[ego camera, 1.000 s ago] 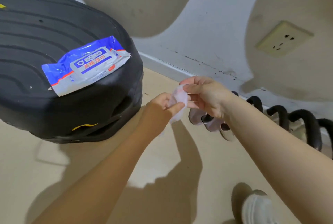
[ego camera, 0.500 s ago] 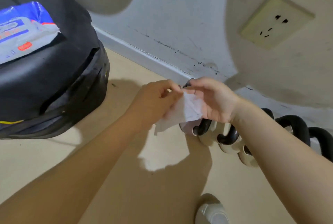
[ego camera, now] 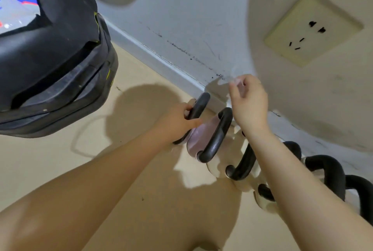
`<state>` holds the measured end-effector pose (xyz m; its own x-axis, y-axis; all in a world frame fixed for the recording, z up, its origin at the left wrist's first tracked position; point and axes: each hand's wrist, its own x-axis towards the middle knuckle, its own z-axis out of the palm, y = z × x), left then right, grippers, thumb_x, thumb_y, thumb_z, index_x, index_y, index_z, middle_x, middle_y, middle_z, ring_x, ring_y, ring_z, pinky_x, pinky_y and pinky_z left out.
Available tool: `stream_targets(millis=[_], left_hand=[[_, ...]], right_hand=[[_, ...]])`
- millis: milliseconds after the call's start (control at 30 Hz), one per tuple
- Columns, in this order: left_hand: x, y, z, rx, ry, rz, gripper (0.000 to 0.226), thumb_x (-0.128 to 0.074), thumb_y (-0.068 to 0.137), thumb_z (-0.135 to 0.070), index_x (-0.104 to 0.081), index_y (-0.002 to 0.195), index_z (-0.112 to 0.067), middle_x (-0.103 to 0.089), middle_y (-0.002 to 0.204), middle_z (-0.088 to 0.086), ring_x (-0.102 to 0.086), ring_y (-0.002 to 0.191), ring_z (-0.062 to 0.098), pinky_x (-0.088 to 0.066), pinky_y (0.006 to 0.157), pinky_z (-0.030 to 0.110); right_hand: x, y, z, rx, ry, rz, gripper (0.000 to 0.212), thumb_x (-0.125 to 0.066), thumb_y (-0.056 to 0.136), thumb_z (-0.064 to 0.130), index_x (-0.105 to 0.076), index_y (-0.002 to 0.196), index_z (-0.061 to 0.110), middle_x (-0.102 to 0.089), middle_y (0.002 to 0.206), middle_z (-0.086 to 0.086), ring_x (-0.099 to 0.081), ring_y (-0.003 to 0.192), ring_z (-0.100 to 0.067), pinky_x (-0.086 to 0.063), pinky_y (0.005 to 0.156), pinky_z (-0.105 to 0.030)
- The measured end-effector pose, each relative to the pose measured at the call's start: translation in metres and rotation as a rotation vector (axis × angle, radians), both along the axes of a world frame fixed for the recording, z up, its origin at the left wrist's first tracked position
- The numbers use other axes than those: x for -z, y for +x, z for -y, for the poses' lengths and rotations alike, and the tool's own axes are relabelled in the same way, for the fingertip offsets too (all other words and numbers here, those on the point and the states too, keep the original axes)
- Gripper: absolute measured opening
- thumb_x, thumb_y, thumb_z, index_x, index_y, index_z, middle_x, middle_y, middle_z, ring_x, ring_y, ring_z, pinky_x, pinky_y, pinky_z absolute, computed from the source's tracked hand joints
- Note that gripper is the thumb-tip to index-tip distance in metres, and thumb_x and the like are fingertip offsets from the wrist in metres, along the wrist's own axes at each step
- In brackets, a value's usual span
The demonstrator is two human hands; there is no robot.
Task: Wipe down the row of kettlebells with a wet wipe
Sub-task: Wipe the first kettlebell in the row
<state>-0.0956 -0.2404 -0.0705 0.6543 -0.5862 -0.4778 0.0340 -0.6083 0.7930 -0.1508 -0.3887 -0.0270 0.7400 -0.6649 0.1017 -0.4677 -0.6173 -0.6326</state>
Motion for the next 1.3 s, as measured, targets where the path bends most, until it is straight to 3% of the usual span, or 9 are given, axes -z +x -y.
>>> stream_targets(millis=[200,300,433,600,700,900,1033,1200,1300], left_hand=[[0.0,-0.007,0.001,0.018,0.016,0.078,0.008,-0.064,0.083,-0.026,-0.056,0.084,-0.026,-0.052,0.067,-0.014,-0.049,0.062,0.001,-0.038,0.051,0.005],[-0.002,-0.005,-0.004,0.079,0.107,0.126,0.016,-0.064,0.083,-0.03,-0.054,0.072,-0.027,-0.051,0.063,-0.012,-0.048,0.062,0.006,-0.034,0.049,0.011],[-0.003,-0.005,-0.005,0.078,0.159,0.093,0.019,-0.065,0.081,-0.028,-0.051,0.07,-0.02,-0.055,0.069,0.002,-0.049,0.069,0.018,-0.034,0.055,0.025],[-0.002,-0.015,-0.008,0.018,0.083,0.08,0.016,-0.064,0.082,-0.021,-0.051,0.073,-0.019,-0.048,0.063,-0.004,-0.044,0.06,0.012,-0.031,0.052,0.019],[0.001,-0.019,-0.014,0.005,0.071,0.091,0.027,-0.065,0.082,-0.022,-0.046,0.064,-0.027,-0.045,0.058,-0.008,-0.04,0.052,0.005,-0.029,0.045,0.013],[0.01,-0.021,-0.025,-0.036,0.04,0.063,0.014,-0.068,0.079,-0.025,-0.057,0.075,-0.017,-0.051,0.06,-0.004,-0.046,0.057,0.012,-0.034,0.053,0.024],[0.012,-0.025,-0.029,-0.071,0.016,0.056,0.021,-0.069,0.079,-0.025,-0.052,0.067,-0.029,-0.055,0.064,-0.001,-0.049,0.062,0.016,-0.038,0.06,0.028],[0.011,-0.032,-0.026,-0.063,0.032,0.084,0.015,-0.069,0.079,-0.026,-0.064,0.081,-0.012,-0.054,0.063,-0.001,-0.047,0.06,0.016,-0.037,0.058,0.031],[0.012,-0.041,-0.031,-0.073,0.011,0.083,0.013,-0.068,0.08,-0.024,-0.058,0.071,-0.025,-0.052,0.06,-0.004,-0.046,0.057,0.014,-0.036,0.059,0.028]], right_hand=[[0.042,0.01,-0.016,-0.632,-0.006,-0.359,0.03,-0.037,0.097,0.032,-0.061,0.099,0.014,-0.062,0.111,0.001,-0.034,0.131,-0.024,-0.015,0.107,-0.029],[0.033,0.015,-0.009,-0.954,0.022,-0.374,0.045,-0.026,0.092,0.026,-0.064,0.095,0.003,-0.065,0.098,-0.01,-0.053,0.106,-0.028,-0.027,0.099,-0.028],[0.035,0.038,0.026,-0.999,-0.248,-0.476,0.046,-0.035,0.072,0.008,-0.065,0.107,0.012,-0.067,0.103,-0.005,-0.058,0.094,-0.031,-0.045,0.084,-0.04],[0.05,0.037,0.013,-1.261,-0.67,-0.368,0.031,-0.025,0.072,0.009,-0.054,0.074,0.017,-0.06,0.07,0.001,-0.057,0.071,-0.025,-0.031,0.084,-0.028],[0.055,0.045,0.018,-1.149,-0.671,-0.328,0.025,-0.042,0.076,-0.002,-0.044,0.069,0.022,-0.058,0.069,0.002,-0.059,0.075,-0.024,-0.033,0.1,-0.034],[0.051,0.034,-0.02,-1.362,-0.737,-0.274,0.024,-0.038,0.074,0.018,-0.059,0.065,0.016,-0.06,0.06,0.002,-0.06,0.066,-0.023,-0.052,0.078,-0.034],[0.051,0.047,0.012,-1.13,-0.77,-0.282,0.022,-0.06,0.063,-0.004,-0.052,0.065,0.017,-0.055,0.057,0.001,-0.059,0.072,-0.028,-0.045,0.087,-0.036],[0.057,0.02,-0.024,-1.305,-0.689,-0.259,0.007,-0.059,0.073,0.011,-0.058,0.067,0.013,-0.059,0.063,-0.001,-0.056,0.071,-0.026,-0.047,0.081,-0.037],[0.053,0.03,-0.003,-1.24,-0.737,-0.292,0.013,-0.047,0.076,0.011,-0.058,0.071,0.016,-0.061,0.065,0.001,-0.058,0.081,-0.027,-0.041,0.094,-0.038]])
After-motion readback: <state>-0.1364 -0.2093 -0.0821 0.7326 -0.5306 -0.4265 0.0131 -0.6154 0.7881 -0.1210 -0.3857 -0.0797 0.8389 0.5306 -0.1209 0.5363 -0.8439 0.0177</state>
